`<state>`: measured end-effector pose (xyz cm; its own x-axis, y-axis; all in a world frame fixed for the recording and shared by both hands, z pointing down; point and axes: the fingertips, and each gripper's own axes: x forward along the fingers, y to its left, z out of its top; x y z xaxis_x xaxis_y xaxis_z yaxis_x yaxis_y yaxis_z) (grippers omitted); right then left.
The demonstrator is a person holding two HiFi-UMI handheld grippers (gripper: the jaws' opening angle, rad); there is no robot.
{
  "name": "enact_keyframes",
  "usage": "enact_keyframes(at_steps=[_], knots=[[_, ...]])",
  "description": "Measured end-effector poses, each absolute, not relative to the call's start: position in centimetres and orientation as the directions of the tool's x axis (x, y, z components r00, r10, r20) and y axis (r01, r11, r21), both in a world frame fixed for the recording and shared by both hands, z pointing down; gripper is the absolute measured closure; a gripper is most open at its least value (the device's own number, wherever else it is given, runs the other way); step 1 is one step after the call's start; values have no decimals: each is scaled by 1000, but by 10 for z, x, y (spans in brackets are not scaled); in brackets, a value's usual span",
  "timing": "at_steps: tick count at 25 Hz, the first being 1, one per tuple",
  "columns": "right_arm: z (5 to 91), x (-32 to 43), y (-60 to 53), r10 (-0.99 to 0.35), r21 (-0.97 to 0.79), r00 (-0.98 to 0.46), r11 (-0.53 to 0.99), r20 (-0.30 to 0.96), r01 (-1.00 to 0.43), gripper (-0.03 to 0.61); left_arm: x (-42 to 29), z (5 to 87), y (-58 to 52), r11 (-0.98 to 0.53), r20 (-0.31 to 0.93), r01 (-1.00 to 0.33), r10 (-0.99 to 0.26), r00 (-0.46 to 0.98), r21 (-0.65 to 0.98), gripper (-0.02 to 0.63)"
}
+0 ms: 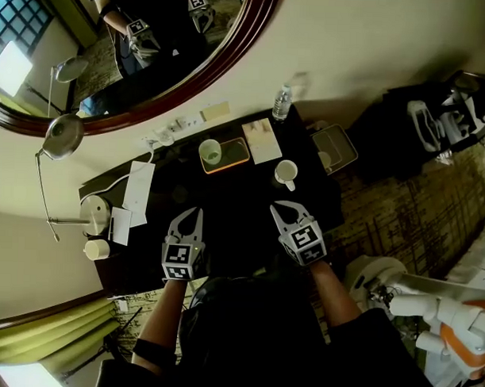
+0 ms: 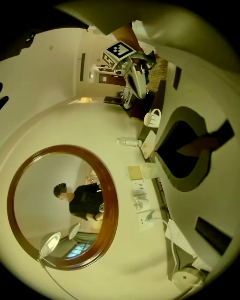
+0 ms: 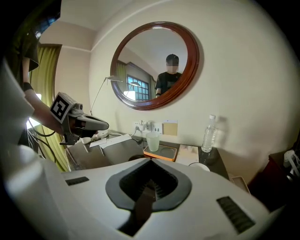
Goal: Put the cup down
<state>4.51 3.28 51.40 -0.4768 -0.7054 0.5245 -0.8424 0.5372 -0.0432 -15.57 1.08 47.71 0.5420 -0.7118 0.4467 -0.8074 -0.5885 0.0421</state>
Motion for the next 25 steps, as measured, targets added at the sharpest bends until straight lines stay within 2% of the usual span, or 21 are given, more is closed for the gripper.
enact_keyframes(at_steps=[4,10,19,23,25], knots=[[514,33,37,-703,-55,-488,541,518,-839,577,-158,470,15,-606,447,-795,-707,547,15,613],[510,28,35,-705,-73,-483,526,519,-847,577,-160,462,20,-569,447,-819,-715,538,77,613],[525,11,38,-676,-141,-520,533,523,-834,577,-163,495,0,-627,502,-777,-657,562,49,614],[531,3,43,-654,-179,-520,515,550,-838,577,-152,505,-25,-651,526,-756,-623,579,61,536],[540,0,45,-650,-186,-514,505,560,-843,577,-145,505,-41,-651,538,-756,-613,579,71,454]])
